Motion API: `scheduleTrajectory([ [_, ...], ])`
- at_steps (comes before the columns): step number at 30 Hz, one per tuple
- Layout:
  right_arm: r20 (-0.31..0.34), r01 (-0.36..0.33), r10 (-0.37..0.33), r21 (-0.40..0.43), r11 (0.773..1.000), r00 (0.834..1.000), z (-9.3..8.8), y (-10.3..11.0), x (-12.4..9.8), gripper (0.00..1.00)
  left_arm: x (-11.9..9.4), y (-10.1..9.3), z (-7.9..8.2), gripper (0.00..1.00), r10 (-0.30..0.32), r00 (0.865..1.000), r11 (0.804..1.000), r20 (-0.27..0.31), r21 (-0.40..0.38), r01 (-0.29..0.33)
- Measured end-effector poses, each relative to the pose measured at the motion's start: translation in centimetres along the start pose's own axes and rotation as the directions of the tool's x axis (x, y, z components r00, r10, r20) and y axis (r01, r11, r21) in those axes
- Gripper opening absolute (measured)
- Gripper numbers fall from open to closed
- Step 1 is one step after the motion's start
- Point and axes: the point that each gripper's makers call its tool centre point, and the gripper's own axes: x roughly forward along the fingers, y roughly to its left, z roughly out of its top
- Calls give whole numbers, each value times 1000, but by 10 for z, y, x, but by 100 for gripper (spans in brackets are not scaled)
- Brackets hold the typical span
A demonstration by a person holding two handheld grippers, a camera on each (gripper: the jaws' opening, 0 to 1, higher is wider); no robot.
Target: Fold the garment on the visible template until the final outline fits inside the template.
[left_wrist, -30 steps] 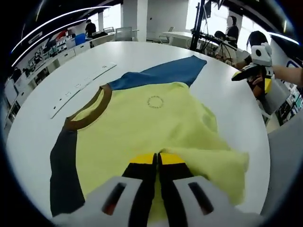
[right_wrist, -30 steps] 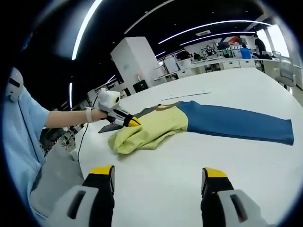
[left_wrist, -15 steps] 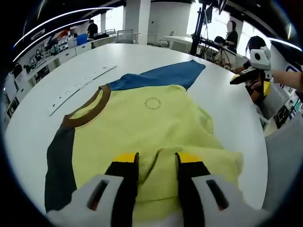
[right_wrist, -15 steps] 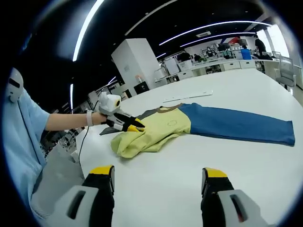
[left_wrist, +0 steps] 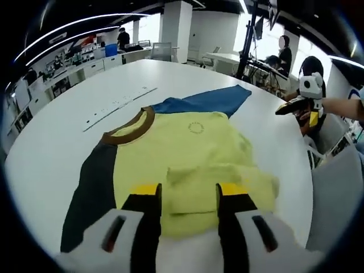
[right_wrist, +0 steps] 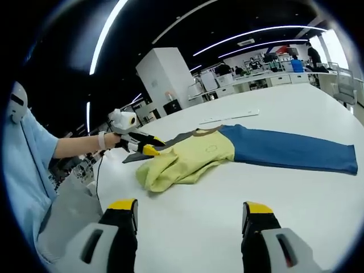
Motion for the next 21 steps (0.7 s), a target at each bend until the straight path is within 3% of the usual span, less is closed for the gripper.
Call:
scheduleTrajectory([
  [5, -3, -4, 4, 1, 1000, 1000, 0, 0, 0, 75, 0, 6, -16, 21, 22, 1000, 998, -22, -59, -23],
  [9, -9, -3, 3, 2, 1000, 1000, -1, -1, -1, 75, 7, 8, -25, 19, 27, 999, 995, -42, -98, -31],
  [21, -5, 16, -16, 12, 1000, 1000, -3, -5, -8, 74, 11, 11, -27, 6, -2, 999, 984, -39, -180, -5],
])
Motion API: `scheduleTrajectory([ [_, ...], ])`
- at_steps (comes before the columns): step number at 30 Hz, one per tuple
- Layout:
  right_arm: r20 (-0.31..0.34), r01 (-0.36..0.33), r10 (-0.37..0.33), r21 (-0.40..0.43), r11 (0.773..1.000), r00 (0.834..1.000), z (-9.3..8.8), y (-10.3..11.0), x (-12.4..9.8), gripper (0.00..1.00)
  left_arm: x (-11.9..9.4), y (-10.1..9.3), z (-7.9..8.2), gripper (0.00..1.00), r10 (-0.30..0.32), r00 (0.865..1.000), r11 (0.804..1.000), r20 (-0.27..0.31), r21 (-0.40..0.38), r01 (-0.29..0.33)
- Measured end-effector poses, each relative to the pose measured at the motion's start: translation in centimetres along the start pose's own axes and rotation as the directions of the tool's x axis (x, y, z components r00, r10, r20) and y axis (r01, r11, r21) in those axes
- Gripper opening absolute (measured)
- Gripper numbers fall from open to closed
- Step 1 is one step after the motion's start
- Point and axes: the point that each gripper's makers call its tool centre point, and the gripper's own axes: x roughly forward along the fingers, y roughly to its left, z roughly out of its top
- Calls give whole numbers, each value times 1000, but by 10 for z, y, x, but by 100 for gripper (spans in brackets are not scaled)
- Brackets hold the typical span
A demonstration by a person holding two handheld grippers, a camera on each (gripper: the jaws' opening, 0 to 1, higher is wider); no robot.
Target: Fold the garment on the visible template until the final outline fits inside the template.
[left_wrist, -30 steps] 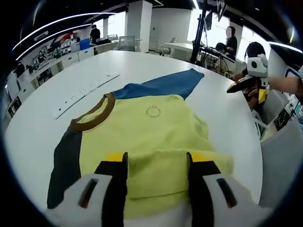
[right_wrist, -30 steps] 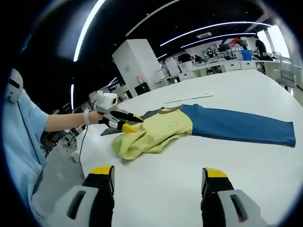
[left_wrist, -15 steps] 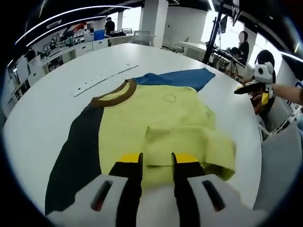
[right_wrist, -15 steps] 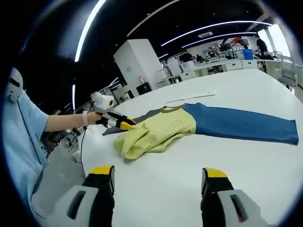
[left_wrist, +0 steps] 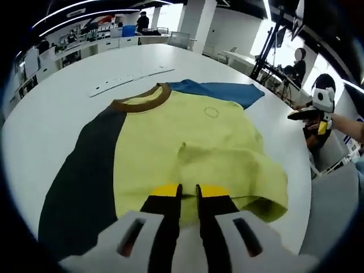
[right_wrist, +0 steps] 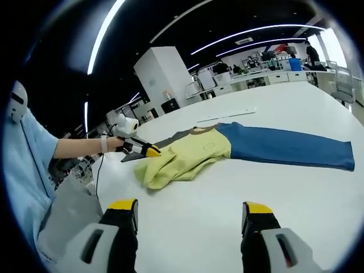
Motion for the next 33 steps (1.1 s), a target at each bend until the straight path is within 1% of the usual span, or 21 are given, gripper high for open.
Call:
scheduleTrajectory([
  [3, -2, -2, 2, -1, 1000, 1000, -1, 1, 1, 74, -4, 3, 0, 0, 0, 1000, 1000, 7, -20, 0],
  [6, -5, -6, 6, -4, 1000, 1000, 0, 3, 4, 74, -8, 3, -2, 0, 4, 1000, 999, 0, -36, -4],
  [7, -4, -10, 10, -8, 1000, 1000, 0, 5, 5, 73, -12, 2, -2, 0, 4, 1000, 999, 6, -50, -4],
  [9, -5, -18, 18, -12, 1000, 1000, 2, 7, 7, 73, -18, 0, 0, 0, 6, 1000, 999, 24, -53, -5],
  [11, -5, -23, 23, -16, 1000, 1000, 3, 10, 8, 73, -27, -3, -2, 0, 10, 999, 998, 36, -55, -8],
  [14, -5, -23, 23, -29, 999, 1000, 4, 11, 8, 72, -47, -9, -4, 0, 17, 997, 998, 78, -61, -12],
  [16, -2, -26, 26, -28, 999, 1000, 4, 12, 8, 72, -60, -11, -10, 0, 27, 996, 997, 87, -70, -21],
  [17, -3, -27, 26, -31, 999, 1000, 4, 12, 9, 71, -63, -11, -11, 0, 30, 995, 997, 90, -71, -23],
  [19, -4, -30, 29, -35, 999, 1000, 4, 13, 10, 71, -77, -14, -16, 0, 38, 994, 997, 107, -75, -30],
  [22, -13, -41, 40, -41, 998, 999, 2, 18, 14, 68, -95, -17, -25, 0, 55, 991, 994, 126, -105, -42],
  [25, -20, -55, 54, -43, 998, 998, 1, 23, 21, 67, -114, -26, -38, 0, 68, 986, 987, 154, -155, -44],
  [29, -50, -80, 77, -62, 995, 996, -4, 32, 35, 61, -128, -34, -59, 0, 91, 985, 981, 149, -185, -63],
  [30, -58, -84, 80, -70, 994, 995, -5, 34, 38, 60, -133, -36, -68, 0, 99, 985, 976, 142, -204, -69],
  [31, -71, -66, 58, -103, 993, 996, -5, 32, 43, 58, -135, -38, -73, 0, 103, 984, 972, 143, -225, -69],
  [32, -70, -52, 42, -137, 989, 997, -3, 30, 46, 56, -138, -42, -81, 0, 106, 984, 966, 143, -248, -68],
  [33, -70, -40, 28, -173, 984, 997, 0, 30, 51, 53, -139, -42, -87, 0, 107, 985, 965, 134, -254, -70],
])
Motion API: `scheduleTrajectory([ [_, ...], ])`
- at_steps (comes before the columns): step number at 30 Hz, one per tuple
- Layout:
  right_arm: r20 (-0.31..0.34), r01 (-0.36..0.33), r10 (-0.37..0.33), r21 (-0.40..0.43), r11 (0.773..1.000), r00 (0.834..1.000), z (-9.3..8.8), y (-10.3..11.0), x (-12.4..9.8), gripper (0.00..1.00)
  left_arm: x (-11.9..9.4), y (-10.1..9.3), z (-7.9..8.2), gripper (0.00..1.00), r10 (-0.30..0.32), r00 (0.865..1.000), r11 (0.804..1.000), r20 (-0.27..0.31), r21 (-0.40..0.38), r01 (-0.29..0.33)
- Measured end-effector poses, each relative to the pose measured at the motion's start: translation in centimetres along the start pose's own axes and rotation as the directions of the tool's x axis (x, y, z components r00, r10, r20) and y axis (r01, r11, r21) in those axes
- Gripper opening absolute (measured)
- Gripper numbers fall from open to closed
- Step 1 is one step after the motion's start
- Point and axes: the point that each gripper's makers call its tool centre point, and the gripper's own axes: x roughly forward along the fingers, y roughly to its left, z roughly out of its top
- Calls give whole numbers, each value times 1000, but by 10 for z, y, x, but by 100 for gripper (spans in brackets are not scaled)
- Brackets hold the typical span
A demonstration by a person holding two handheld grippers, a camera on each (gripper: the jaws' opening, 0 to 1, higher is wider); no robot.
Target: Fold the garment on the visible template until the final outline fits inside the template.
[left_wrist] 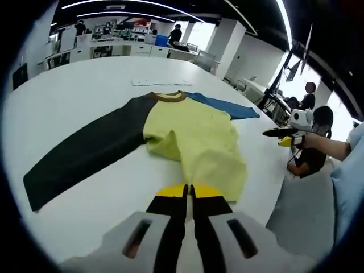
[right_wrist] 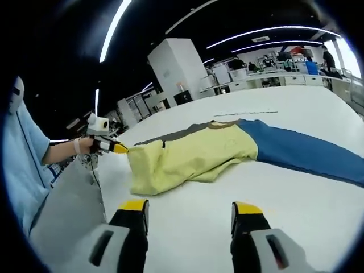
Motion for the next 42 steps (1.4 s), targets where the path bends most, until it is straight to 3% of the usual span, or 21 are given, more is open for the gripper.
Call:
scheduleTrajectory([
  [3, -17, -10, 8, -75, 997, 1000, 7, -3, 7, 44, -6, 1, -17, 0, 16, 1000, 999, -12, -40, -17],
  [7, -75, -55, 42, -179, 982, 996, 14, 2, 23, 46, -9, -5, -31, 0, 21, 1000, 996, -10, -90, -21],
  [9, -112, -72, 44, -264, 962, 993, 15, 2, 28, 46, -10, -6, -37, 0, 35, 999, 996, -28, -79, -37],
  [16, -203, -119, 39, -401, 908, 978, 22, 0, 42, 45, -15, -13, -46, 0, 40, 999, 994, -34, -96, -43],
  [19, -259, -162, 35, -489, 857, 965, 19, -1, 45, 41, -17, -13, -50, 0, 41, 999, 993, -31, -112, -44],
  [22, -276, -182, 43, -502, 845, 960, 19, 0, 52, 40, -18, -15, -51, 0, 45, 999, 990, -25, -134, -48],
  [26, -333, -230, 31, -579, 782, 942, 16, 0, 60, 36, -19, -17, -55, 0, 48, 998, 990, -33, -129, -51],
  [31, -410, -310, 8, -677, 668, 912, 11, 5, 70, 27, -22, -17, -55, 0, 57, 998, 988, -22, -145, -60],
  [33, -423, -326, 9, -685, 651, 906, 11, 7, 76, 26, -22, -17, -55, 0, 60, 998, 986, -16, -155, -61],
  [35, -437, -347, -2, -716, 605, 899, 11, 8, 80, 23, -22, -17, -56, 0, 62, 998, 985, -12, -163, -63],
  [37, -457, -377, -18, -756, 534, 889, 10, 11, 84, 20, -21, -18, -57, 0, 65, 998, 983, -5, -169, -65],
  [38, -465, -393, -32, -781, 485, 885, 9, 13, 86, 19, -21, -18, -58, 0, 65, 998, 982, -4, -177, -64],
  [41, -490, -425, -72, -812, 399, 869, 2, 13, 91, 19, -21, -17, -59, 0, 67, 998, 980, -1, -188, -66],
  [42, -500, -442, -92, -826, 349, 861, -1, 11, 93, 18, -21, -17, -60, 0, 67, 998, 979, -1, -192, -66],
])
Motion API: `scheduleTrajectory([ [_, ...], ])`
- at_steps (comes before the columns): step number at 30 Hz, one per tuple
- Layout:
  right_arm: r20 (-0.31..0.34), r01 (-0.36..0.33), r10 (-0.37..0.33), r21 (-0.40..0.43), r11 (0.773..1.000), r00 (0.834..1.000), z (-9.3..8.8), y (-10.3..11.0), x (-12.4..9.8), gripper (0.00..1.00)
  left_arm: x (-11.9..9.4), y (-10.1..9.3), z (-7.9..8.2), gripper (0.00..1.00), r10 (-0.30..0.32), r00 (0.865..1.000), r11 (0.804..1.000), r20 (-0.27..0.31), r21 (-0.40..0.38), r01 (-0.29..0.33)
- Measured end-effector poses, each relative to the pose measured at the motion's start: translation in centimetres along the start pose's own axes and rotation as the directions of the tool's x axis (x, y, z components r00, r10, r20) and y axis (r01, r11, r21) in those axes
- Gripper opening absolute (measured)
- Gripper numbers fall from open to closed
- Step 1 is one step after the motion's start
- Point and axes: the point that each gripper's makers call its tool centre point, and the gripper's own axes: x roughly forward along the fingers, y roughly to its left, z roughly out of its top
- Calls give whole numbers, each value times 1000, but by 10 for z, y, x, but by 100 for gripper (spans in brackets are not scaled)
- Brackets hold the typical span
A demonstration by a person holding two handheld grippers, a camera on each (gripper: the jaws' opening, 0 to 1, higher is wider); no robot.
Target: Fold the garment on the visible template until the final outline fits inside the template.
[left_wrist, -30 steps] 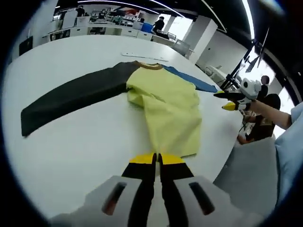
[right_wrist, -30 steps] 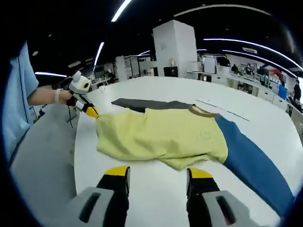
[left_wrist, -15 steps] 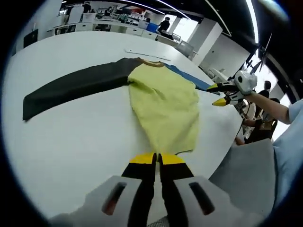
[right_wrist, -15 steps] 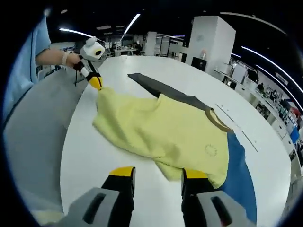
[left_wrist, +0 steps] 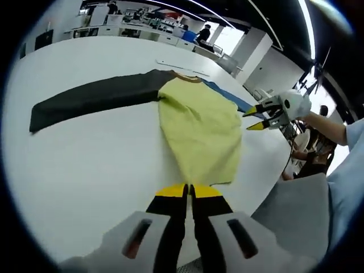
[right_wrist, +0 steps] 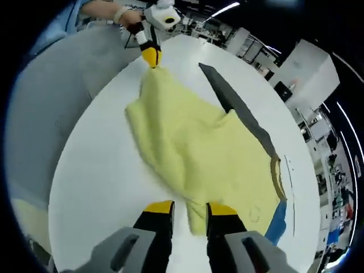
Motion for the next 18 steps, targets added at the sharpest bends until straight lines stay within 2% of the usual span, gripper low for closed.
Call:
scheduleTrajectory([
  [1, -9, 2, -2, -12, 1000, 1000, -2, 0, 1, 17, 0, 0, 0, 0, 0, 1000, 1000, 1, -2, 0],
  [2, -43, 6, -8, -60, 998, 999, -8, -1, 5, 15, 0, 0, 1, 0, 1, 1000, 1000, 4, -4, -1],
  [6, -49, 18, -21, -70, 997, 999, -10, -7, 9, 8, -1, 1, 4, 0, 2, 1000, 1000, 15, -12, -2],
  [8, -47, 3, -6, -75, 997, 999, -9, -6, 10, 4, -1, 1, 4, 0, 2, 1000, 1000, 18, -16, -1],
  [18, -75, -33, 23, -125, 992, 997, -14, -2, 15, 5, -2, 2, 4, 0, 6, 999, 999, 33, -35, -5],
])
